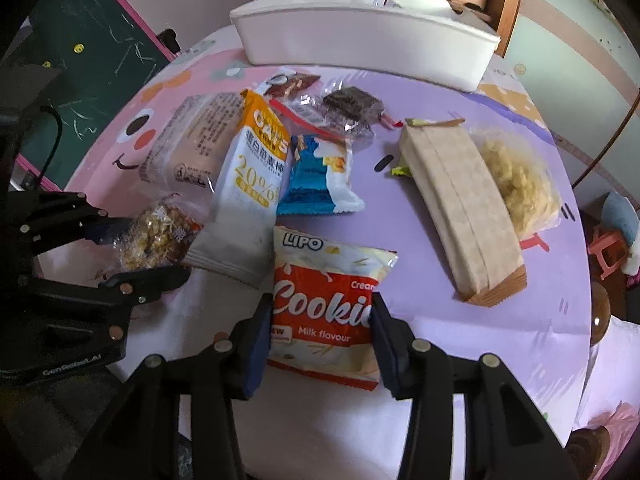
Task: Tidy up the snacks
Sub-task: 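Grasp the red Cookies pack with the right gripper while the left lifts the nut cluster, then carry both snacks over the white bin and open both grippers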
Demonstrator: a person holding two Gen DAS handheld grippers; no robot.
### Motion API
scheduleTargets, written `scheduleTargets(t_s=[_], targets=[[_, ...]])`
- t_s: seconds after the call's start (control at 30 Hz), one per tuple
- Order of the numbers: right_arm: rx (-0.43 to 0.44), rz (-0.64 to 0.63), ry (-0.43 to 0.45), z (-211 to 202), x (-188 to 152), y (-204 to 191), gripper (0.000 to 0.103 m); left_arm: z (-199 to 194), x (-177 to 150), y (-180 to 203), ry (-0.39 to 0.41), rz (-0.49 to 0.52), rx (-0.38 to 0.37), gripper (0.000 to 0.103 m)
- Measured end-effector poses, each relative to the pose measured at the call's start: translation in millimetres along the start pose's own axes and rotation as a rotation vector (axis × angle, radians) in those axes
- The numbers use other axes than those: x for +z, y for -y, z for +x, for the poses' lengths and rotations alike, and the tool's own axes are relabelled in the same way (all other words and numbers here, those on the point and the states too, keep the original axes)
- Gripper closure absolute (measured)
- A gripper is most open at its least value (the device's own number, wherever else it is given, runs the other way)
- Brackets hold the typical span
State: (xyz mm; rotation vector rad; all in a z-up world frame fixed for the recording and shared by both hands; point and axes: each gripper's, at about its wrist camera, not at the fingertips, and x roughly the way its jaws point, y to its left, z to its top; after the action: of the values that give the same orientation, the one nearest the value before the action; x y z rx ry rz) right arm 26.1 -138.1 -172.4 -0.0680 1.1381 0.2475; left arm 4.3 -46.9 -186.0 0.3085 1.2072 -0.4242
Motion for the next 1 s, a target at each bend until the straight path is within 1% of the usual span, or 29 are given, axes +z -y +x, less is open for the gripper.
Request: scheduleTargets(t_s=[0.13,0.27,0.47,0.6,0.7,0.83,1.0], targets=[[0.022,0.002,0.046,-11,-1,2,0.057,-10,2,-1,0.016,-0.005,0.021,0.064],[0.04,0.001,0.094,-23,0,5,0.057,-25,8,0,0.054,-0.008,0.045,0.064],[0.057,0.008,0.156,-39,1,10,0.057,-47,24,1,0.106,-0.013,0.067,0.064],[0.062,0.014,0.188,-48,5,13,0.057,-68,38,2,0.16,-0.004,0.084,0.064],[0.056,0.018,0.215,-57,10,16,0.057,-84,51,0,0.203,-0.009,0.087,0.064],[0.043,0.025,0.258,-70,22,21,0.057,-98,69,-4,0.213,-0.027,0.156,0.064],[0.026,0.021,0.307,-87,43,24,0.057,-117,93,-28,0.236,-0.097,0.15,0.064]])
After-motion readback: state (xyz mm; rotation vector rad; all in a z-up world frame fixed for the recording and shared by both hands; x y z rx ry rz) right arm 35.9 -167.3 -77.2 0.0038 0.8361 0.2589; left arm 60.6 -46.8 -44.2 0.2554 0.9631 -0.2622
